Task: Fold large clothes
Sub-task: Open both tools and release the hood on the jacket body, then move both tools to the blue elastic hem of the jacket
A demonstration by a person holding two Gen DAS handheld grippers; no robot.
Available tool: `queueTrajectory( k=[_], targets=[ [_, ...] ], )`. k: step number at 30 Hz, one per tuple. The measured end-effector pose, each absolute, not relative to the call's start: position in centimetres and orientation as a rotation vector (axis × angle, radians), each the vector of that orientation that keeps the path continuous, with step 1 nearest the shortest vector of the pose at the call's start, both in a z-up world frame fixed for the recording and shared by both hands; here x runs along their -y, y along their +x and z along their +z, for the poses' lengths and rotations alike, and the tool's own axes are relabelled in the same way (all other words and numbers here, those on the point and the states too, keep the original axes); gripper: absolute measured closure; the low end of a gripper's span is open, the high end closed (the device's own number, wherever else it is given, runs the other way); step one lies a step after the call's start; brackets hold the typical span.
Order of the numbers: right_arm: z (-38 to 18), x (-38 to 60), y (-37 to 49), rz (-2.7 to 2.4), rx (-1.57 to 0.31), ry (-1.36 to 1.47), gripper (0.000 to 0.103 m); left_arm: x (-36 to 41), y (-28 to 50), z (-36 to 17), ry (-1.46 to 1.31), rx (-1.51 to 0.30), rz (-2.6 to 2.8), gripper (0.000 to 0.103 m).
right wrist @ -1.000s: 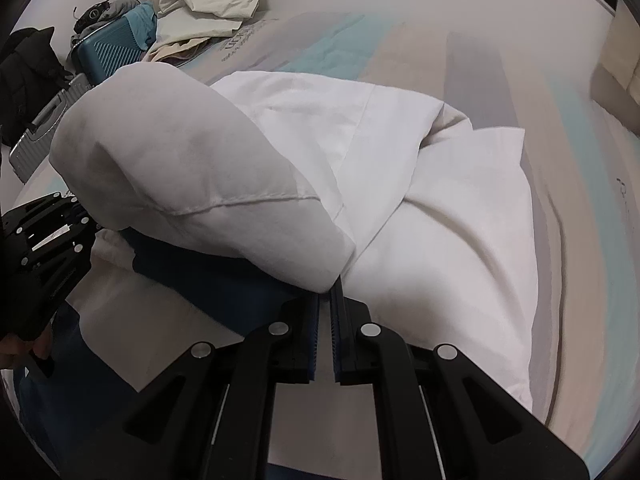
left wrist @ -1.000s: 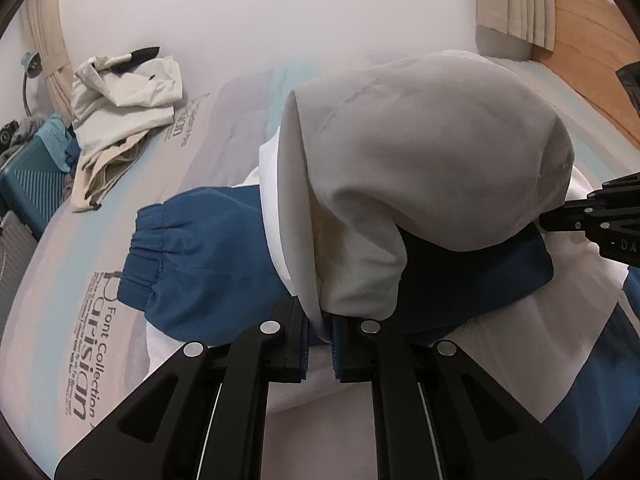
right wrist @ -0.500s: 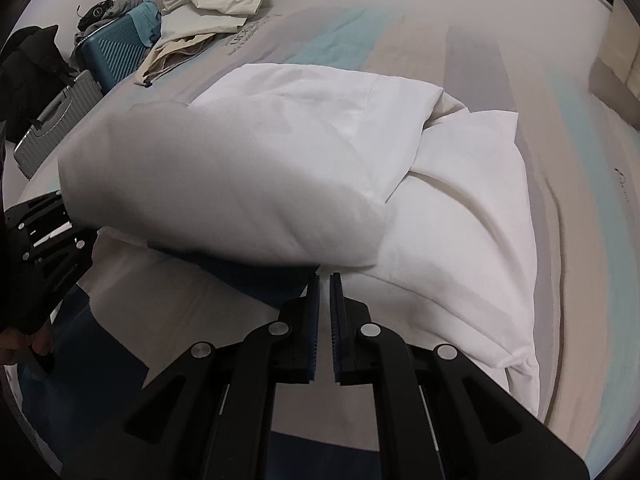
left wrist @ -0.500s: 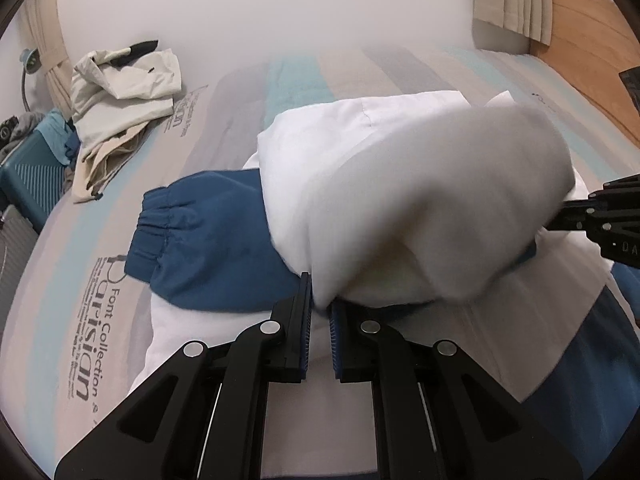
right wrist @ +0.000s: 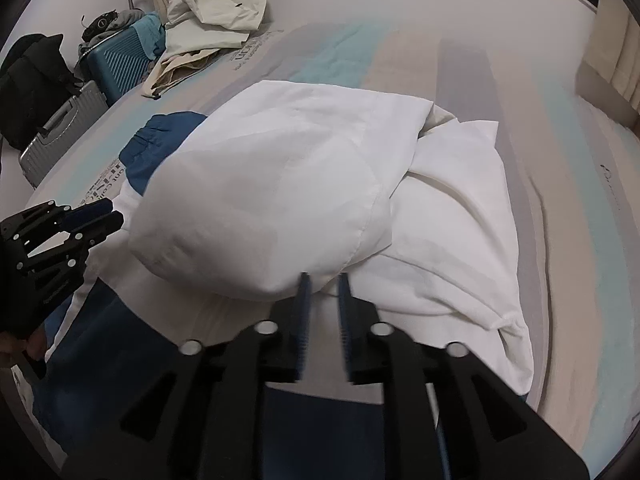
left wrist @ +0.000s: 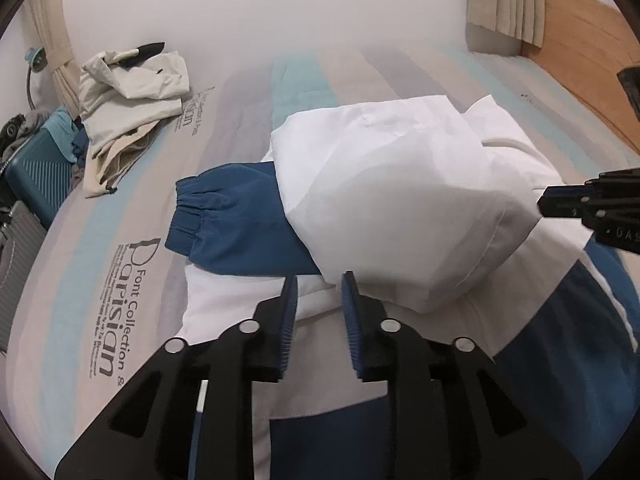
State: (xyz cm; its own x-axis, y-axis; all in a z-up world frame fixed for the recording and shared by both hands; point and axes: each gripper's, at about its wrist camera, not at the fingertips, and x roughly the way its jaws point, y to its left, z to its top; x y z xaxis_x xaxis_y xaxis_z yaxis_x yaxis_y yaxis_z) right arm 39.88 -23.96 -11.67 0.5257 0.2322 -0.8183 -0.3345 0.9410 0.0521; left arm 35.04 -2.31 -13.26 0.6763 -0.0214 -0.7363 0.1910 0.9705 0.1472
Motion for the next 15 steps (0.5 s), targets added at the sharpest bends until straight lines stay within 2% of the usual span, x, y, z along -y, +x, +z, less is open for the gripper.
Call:
queueTrajectory(
  k=[2, 4, 5, 7, 9, 14, 15],
  targets=[
    [-11.4, 24.1, 39.5, 0.337, -0.957, -0.104, 0.076, 2.1, 34.6, -12.9, 0.218, -0.821, -0.118, 0.076],
    [-11.0, 24.0, 39.0, 0.33, -0.953, -0.101, 0.074, 1.8, 34.2, -12.5, 0.203, -0.822, -0.119, 0.071],
    [-10.9, 23.9, 38.9, 0.327, -0.951, -0.097, 0.072, 1.6, 34.0, -12.2, 0.193, -0.82, -0.122, 0.064],
    [-10.4, 23.9, 38.4, 0.318, -0.946, -0.09, 0.066, 1.4, 33.7, -11.5, 0.177, -0.811, -0.122, 0.058],
    [-10.0, 23.9, 38.0, 0.309, -0.947, -0.088, 0.063, 0.9, 33.0, -10.5, 0.15, -0.791, -0.124, 0.042],
    [-8.1, 24.1, 36.3, 0.293, -0.928, -0.085, 0.053, 0.4, 31.8, -8.6, 0.12, -0.78, -0.126, 0.031],
    [-7.7, 24.2, 36.0, 0.291, -0.924, -0.078, 0.048, 0.3, 31.4, -8.1, 0.113, -0.776, -0.127, 0.028]
  ],
)
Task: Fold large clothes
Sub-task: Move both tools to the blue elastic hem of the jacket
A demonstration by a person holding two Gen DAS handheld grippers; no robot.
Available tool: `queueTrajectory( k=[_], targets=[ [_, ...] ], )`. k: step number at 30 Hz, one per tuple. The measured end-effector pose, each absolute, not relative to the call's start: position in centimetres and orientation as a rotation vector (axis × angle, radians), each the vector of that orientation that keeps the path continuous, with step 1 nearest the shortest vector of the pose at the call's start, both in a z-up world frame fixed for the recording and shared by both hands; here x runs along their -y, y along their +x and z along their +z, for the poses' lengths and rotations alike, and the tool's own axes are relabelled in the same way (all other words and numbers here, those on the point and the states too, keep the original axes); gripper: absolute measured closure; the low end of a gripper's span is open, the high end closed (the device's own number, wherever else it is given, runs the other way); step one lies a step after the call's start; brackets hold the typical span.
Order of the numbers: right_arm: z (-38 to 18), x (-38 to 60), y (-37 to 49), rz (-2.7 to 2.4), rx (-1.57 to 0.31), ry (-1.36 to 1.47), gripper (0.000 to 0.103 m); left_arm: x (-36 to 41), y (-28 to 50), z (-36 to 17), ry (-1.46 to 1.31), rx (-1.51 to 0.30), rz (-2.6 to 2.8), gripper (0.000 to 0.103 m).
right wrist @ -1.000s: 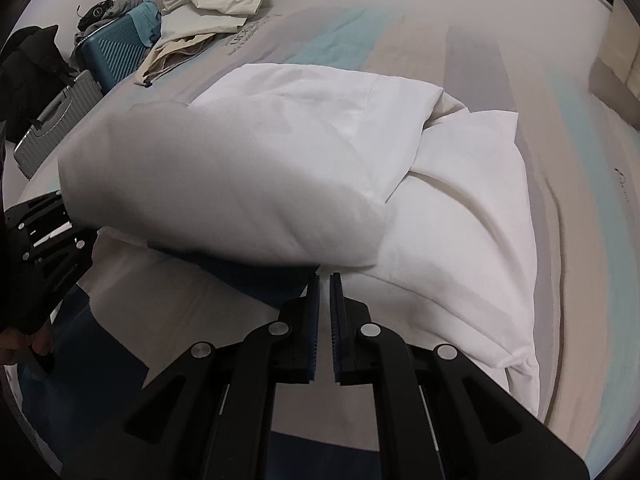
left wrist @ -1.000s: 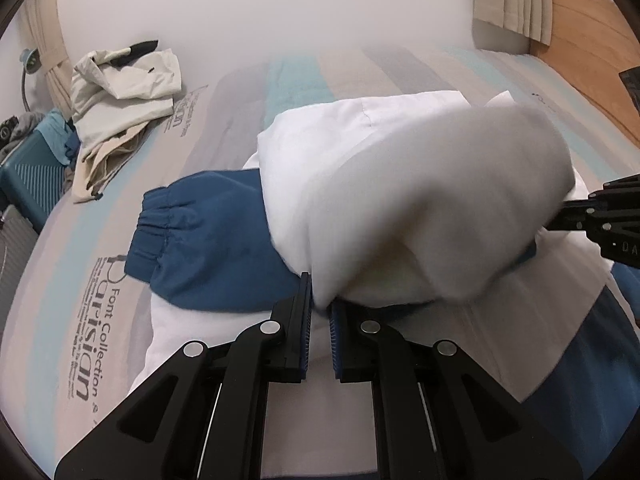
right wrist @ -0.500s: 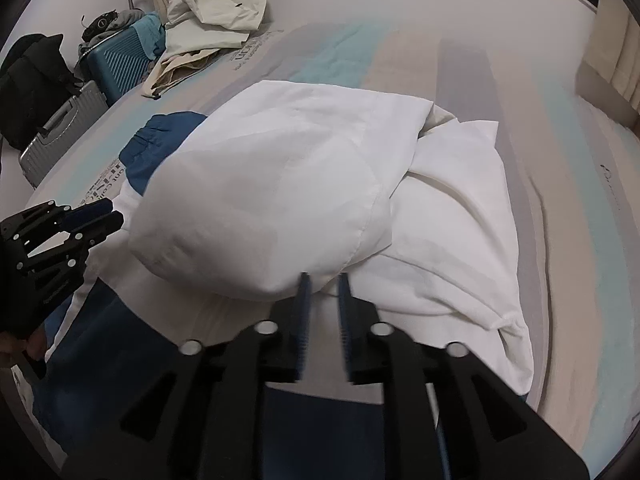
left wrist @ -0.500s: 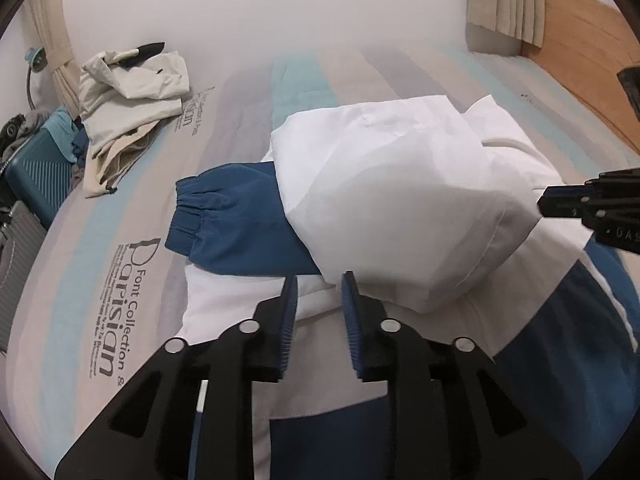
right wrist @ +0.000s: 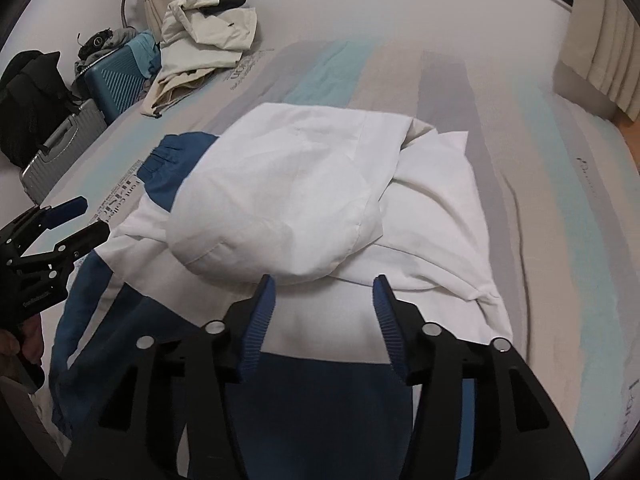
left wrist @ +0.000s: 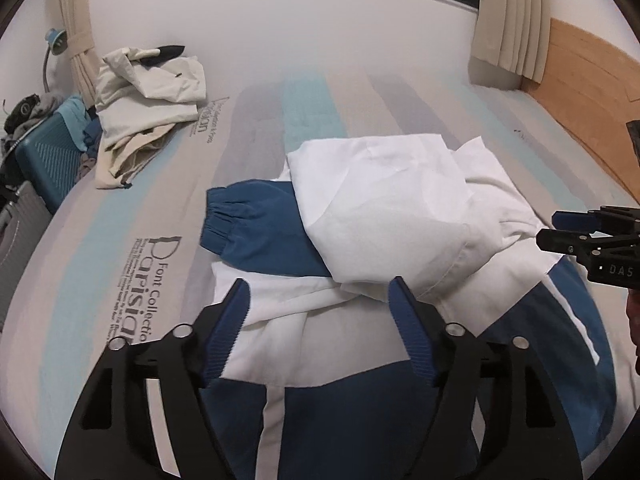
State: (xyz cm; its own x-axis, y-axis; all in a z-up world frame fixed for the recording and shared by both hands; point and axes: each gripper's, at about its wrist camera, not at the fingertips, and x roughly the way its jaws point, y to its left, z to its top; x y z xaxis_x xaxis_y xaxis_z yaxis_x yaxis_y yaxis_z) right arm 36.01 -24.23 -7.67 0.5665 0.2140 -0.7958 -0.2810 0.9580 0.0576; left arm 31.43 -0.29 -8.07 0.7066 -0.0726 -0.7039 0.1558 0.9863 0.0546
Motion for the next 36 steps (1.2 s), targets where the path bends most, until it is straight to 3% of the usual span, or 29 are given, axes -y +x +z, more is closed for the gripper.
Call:
queueTrajectory(
  k=[5, 7, 9, 32, 36],
  targets=[
    [-5.8, 25.0, 34.1, 0.304, -0.883, -0.052, 0.025, -0.3, 29.6, -5.9, 0.079, -0.76, -0.11, 0.008],
    [-5.6, 25.3, 33.1, 0.306, -0.867, -0.046, 0.013, -0.6, 28.4, -5.2, 0.074, -0.758, -0.099, 0.006],
    [-5.9, 25.9, 32.2, 0.325, -0.882, -0.023, 0.01, -0.8, 26.9, -4.9, 0.079, -0.765, -0.096, 0.006],
    [-12.6, 35.0, 15.3, 0.182, -1.113, -0.011, 0.008, -6.9, 12.8, -11.9, 0.007, -0.933, 0.021, 0.006],
    [-13.6, 35.7, 13.5, 0.159, -1.155, 0.008, 0.012, -7.1, 11.0, -12.8, 0.0, -0.964, -0.039, 0.006]
  ],
)
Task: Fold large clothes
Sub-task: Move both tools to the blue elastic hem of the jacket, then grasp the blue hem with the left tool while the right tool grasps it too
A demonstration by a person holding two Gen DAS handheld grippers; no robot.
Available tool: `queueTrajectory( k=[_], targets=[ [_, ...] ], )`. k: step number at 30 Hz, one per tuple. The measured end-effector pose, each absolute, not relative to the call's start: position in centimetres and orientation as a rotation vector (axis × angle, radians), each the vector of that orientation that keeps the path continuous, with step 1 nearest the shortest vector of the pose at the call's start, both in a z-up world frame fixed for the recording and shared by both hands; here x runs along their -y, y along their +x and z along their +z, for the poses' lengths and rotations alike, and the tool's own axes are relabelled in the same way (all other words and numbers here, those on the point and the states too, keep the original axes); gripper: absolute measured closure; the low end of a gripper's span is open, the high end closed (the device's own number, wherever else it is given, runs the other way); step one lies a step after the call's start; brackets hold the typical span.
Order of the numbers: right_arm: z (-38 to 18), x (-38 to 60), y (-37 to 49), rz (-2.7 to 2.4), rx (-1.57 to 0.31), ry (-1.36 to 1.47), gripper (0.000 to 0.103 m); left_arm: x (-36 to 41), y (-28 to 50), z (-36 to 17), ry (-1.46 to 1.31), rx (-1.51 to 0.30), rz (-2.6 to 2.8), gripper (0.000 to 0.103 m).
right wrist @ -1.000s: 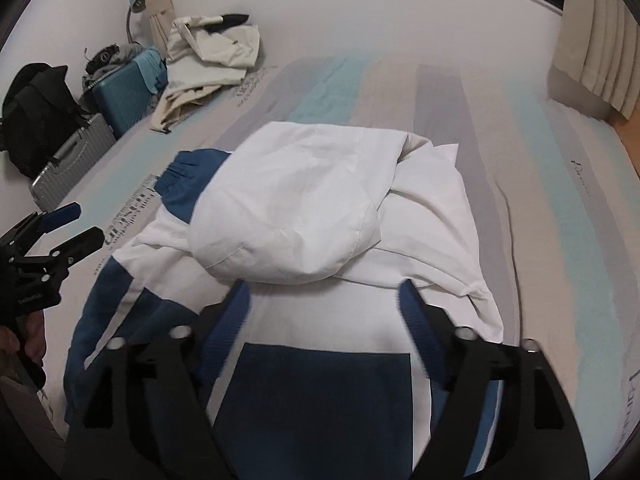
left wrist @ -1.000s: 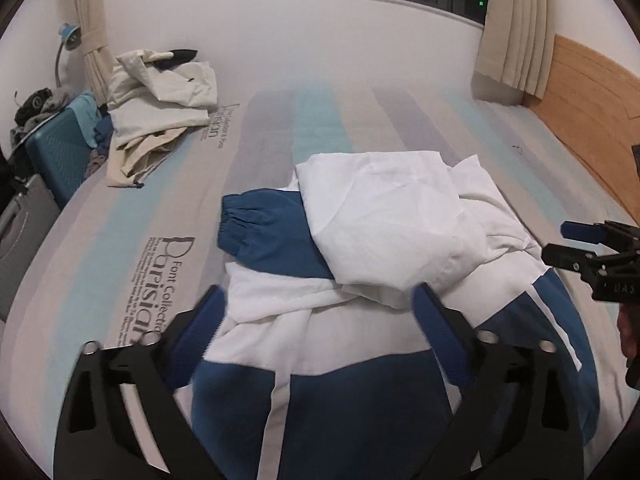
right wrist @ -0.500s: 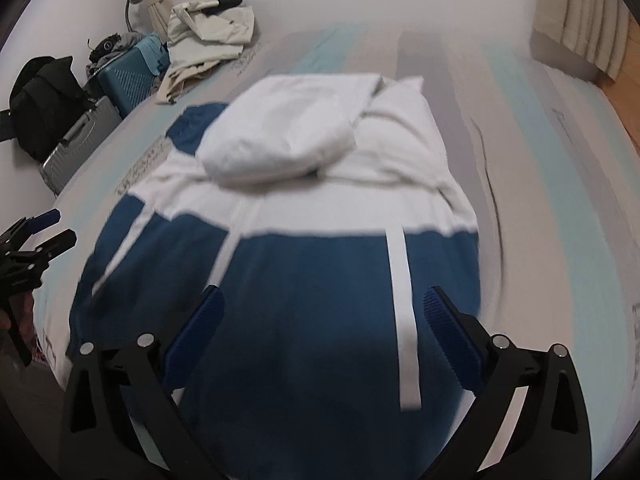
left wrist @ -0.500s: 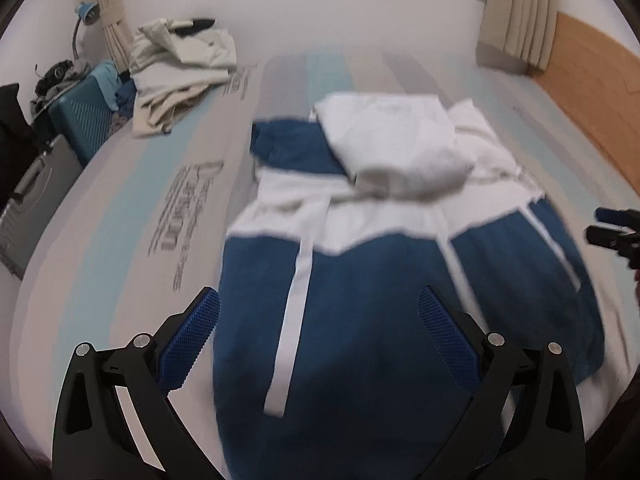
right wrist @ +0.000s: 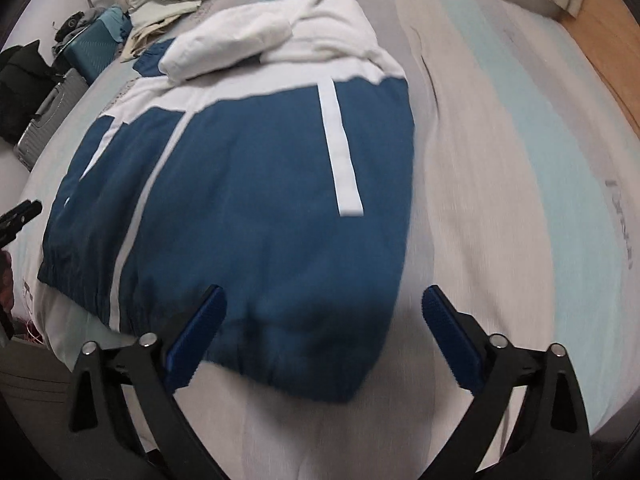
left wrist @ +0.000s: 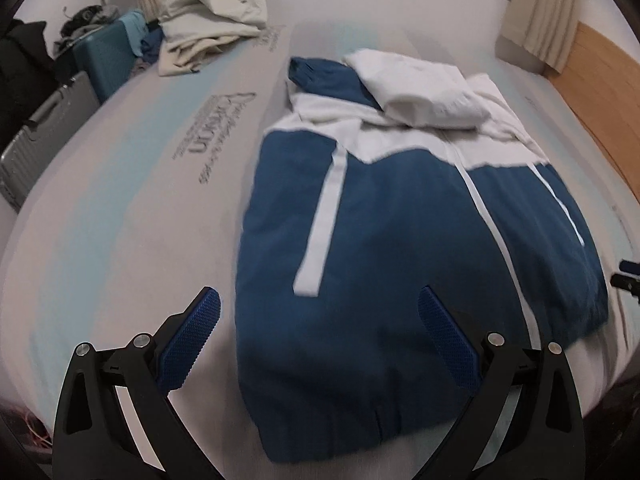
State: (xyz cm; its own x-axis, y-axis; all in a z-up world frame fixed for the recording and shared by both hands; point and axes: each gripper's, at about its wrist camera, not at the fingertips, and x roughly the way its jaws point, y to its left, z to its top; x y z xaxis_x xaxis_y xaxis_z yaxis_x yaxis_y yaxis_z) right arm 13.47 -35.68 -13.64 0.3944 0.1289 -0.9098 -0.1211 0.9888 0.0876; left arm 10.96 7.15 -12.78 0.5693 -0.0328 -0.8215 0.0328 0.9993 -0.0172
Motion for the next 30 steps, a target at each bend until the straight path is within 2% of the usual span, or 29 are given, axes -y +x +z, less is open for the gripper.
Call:
queueTrajectory(
  k=[4, 12, 15, 30],
  targets=[
    [-14.5, 36.5, 12.3, 0.153, -1.191, 0.054, 0.013, -7.2, 9.4, -13.4, -0.011, -1.006, -0.08, 0.006],
    [-16.2, 37.1, 10.9, 0.175, -1.264, 0.13, 0.022, -9.0, 8.3, -14.8, -0.132, -1.079, -0.103, 0.006],
    [-16.8, 37.0, 10.8, 0.186, -1.283, 0.139, 0.031, -9.9, 8.7, -15.6, -0.188, -1.108, -0.095, 0.006],
    [-18.7, 36.7, 11.7, 0.186, -1.307, 0.141, 0.033, -10.4, 8.9, -18.2, -0.222, -1.235, -0.08, 0.006]
  ],
)
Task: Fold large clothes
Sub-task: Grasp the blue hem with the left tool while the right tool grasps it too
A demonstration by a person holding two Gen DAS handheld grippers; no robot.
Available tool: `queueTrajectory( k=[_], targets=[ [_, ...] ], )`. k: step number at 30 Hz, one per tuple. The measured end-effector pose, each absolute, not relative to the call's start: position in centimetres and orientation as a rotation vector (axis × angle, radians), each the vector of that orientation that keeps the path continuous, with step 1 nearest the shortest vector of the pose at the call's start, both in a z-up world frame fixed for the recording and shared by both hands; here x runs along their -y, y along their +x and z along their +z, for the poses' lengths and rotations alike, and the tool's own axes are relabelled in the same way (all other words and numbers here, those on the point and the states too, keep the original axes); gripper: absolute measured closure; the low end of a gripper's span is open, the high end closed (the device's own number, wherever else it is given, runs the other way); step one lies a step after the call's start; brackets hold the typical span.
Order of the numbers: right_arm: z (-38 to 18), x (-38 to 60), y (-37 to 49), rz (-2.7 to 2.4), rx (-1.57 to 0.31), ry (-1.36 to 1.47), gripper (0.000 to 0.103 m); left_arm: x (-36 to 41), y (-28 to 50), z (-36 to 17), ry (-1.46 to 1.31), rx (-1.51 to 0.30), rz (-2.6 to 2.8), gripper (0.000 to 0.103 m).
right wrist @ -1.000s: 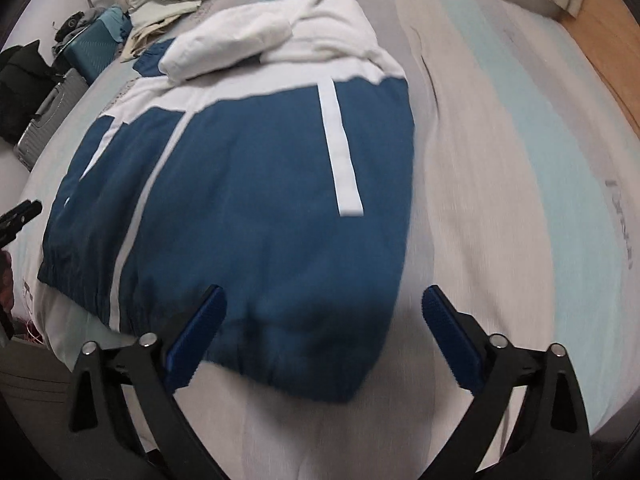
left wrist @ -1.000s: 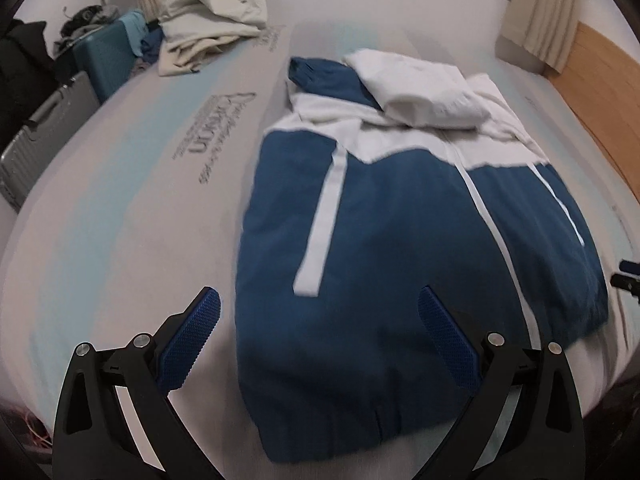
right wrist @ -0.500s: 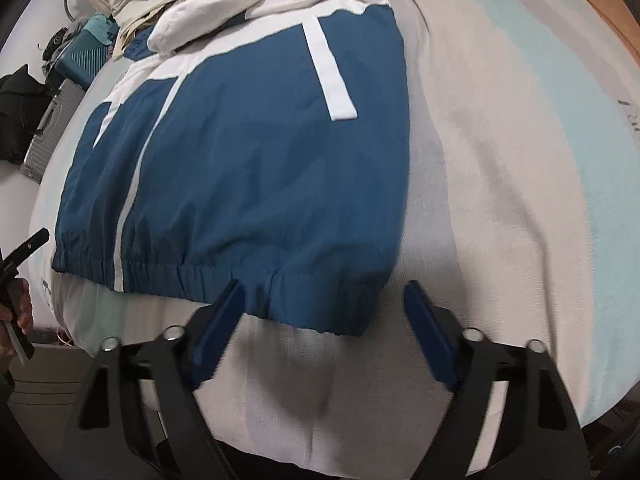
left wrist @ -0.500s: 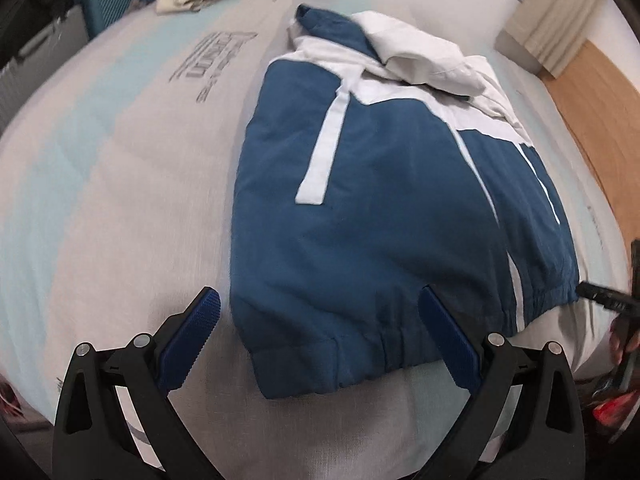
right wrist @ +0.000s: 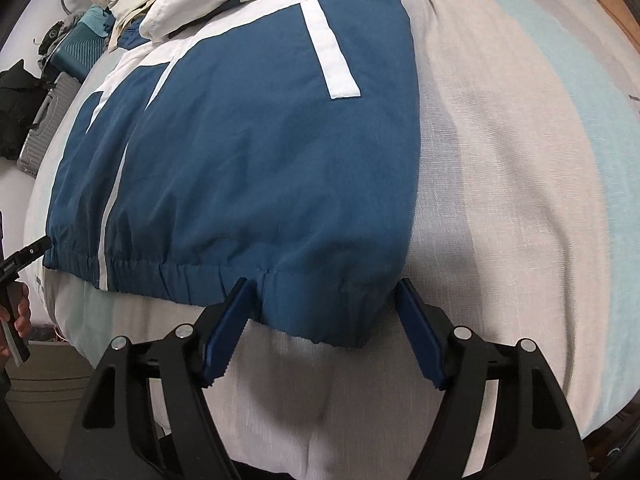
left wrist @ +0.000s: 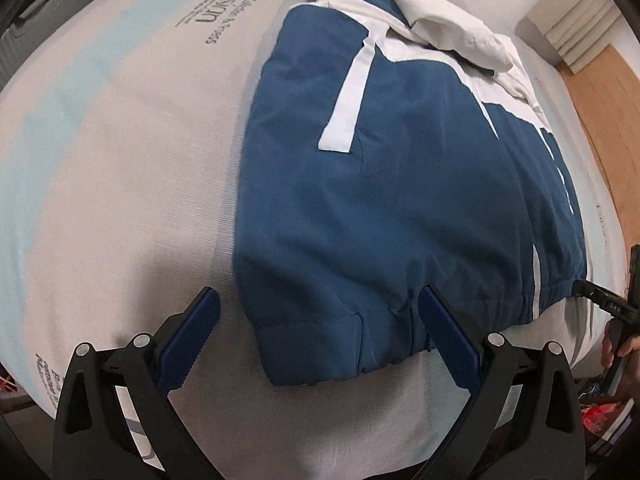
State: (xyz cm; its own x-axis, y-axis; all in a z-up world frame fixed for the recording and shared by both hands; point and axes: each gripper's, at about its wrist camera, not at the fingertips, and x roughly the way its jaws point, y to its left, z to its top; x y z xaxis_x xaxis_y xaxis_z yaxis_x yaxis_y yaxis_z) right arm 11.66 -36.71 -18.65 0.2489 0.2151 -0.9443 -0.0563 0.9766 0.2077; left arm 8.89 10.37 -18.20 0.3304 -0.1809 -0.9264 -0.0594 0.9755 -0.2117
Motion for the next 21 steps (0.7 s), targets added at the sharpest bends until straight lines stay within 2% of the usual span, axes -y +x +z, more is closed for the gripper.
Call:
queueTrajectory(
  k=[6, 13, 16, 17, 18, 21],
  targets=[
    [-18.4, 36.4, 12.3, 0.198, -1.277, 0.166, 0.038, -10.6, 9.8, -19.0, -0.249, -1.278, -0.096, 0.008],
    [-18.5, 36.6, 12.3, 0.193, -1.272, 0.187, 0.038, -10.7, 10.3, -19.1, -0.282, -1.312, -0.106, 0.009],
    [-18.3, 36.6, 12.4, 0.2, -1.268, 0.18, 0.039, -9.6, 10.4, -18.7, -0.27, -1.307, -0.144, 0.023],
    [-18.1, 36.6, 12.4, 0.201, -1.266, 0.176, 0.039, -9.3, 10.3, -18.5, -0.264, -1.3, -0.16, 0.039],
    [-17.9, 36.6, 12.4, 0.203, -1.262, 0.173, 0.039, -9.0, 10.3, -18.3, -0.256, -1.297, -0.174, 0.047],
    [-17.5, 36.8, 12.5, 0.212, -1.255, 0.168, 0.039, -9.1, 10.1, -18.0, -0.281, -1.295, -0.178, 0.057]
  ],
)
